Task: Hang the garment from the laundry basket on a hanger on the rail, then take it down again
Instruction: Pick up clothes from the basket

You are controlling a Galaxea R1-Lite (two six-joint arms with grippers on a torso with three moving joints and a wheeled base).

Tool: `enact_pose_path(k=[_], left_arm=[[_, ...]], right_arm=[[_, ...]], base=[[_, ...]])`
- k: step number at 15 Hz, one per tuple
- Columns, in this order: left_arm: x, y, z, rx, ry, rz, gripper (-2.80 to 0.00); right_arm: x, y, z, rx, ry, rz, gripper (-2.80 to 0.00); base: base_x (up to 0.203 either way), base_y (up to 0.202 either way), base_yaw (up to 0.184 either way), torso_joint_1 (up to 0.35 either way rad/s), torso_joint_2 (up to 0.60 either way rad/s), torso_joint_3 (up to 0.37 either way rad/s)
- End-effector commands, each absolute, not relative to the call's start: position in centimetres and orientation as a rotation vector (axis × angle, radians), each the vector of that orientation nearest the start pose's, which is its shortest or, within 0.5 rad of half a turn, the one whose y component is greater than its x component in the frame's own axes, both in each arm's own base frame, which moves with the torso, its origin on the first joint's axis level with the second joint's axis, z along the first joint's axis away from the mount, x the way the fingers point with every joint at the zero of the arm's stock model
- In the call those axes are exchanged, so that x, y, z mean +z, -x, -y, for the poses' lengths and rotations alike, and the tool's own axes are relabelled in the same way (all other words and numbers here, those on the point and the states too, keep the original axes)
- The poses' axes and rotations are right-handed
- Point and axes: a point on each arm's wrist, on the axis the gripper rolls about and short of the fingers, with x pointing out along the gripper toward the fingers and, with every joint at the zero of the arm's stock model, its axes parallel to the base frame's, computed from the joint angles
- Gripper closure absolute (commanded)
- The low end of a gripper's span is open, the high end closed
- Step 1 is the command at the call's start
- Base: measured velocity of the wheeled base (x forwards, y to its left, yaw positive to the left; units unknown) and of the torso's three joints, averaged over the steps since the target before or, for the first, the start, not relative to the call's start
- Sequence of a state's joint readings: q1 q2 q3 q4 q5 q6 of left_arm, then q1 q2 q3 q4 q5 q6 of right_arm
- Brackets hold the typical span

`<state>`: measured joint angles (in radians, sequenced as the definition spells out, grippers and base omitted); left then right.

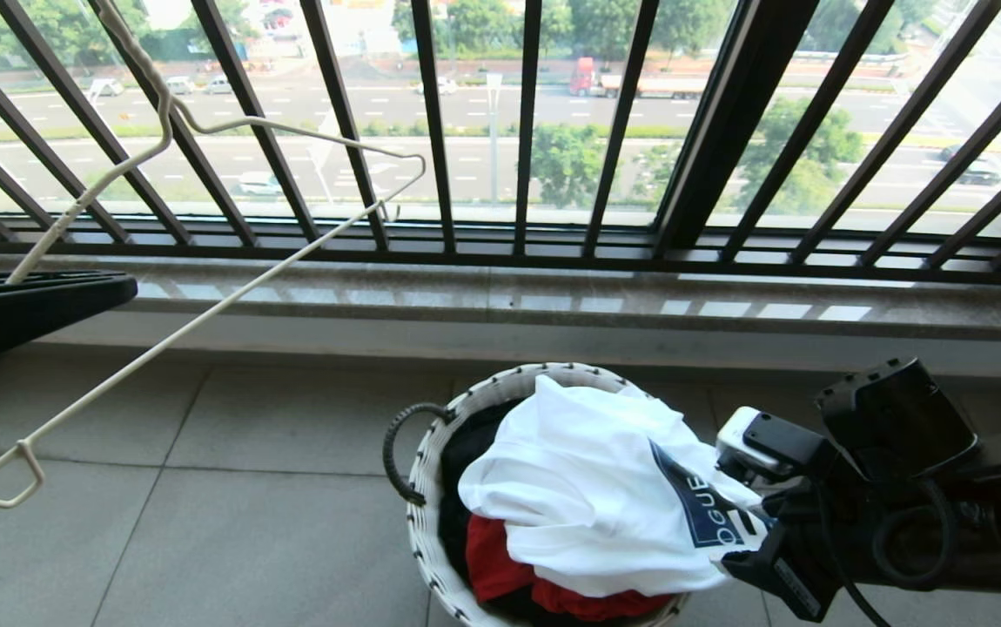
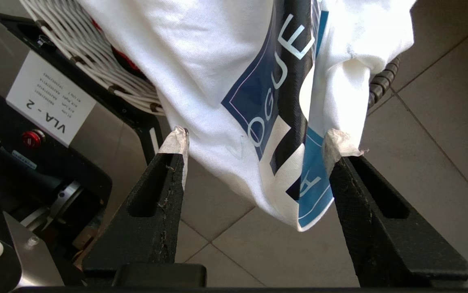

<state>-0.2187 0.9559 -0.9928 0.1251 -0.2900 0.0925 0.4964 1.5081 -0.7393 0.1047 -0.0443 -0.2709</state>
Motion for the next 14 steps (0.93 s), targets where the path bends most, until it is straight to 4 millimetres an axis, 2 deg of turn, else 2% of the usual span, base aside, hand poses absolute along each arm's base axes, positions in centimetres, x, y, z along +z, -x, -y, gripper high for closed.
enact_pose_path(k=[1, 3, 6, 8, 10, 14], left_arm=[[31.9, -9.4, 2.8, -0.514, -0.087, -0.059, 0.0], [32.0, -9.0, 2.7, -0.518, -0.087, -0.048, 0.0], [32.0, -9.1, 2.7, -0.518, -0.087, -0.049, 0.0], [32.0, -9.1, 2.7, -0.518, -0.089, -0.051, 0.0], [31.9, -9.0, 2.7, -0.522, -0.093, -0.051, 0.0], [32.0, -8.7, 2.8, -0.561, -0.091, -0.041, 0.0]], right_arm=[[17.6, -19.7, -10.6, 0.523, 0.471, -0.699, -2.8], [19.5, -20.2, -10.8, 0.486, 0.471, -0.63, -2.8], [19.0, -21.2, -12.2, 0.515, 0.491, -0.642, -2.8], [18.8, -21.7, -13.7, 0.553, 0.504, -0.634, 0.0], [18.9, -22.7, -15.1, 0.573, 0.509, -0.624, 0.0], [17.8, -26.6, -18.7, 0.6, 0.522, -0.634, 0.0]], base=[[0.0, 0.0, 0.0, 0.0, 0.0, 0.0], [0.0, 0.0, 0.0, 0.0, 0.0, 0.0], [0.0, 0.0, 0.0, 0.0, 0.0, 0.0], [0.0, 0.0, 0.0, 0.0, 0.0, 0.0], [0.0, 0.0, 0.0, 0.0, 0.0, 0.0], [0.0, 0.0, 0.0, 0.0, 0.0, 0.0]])
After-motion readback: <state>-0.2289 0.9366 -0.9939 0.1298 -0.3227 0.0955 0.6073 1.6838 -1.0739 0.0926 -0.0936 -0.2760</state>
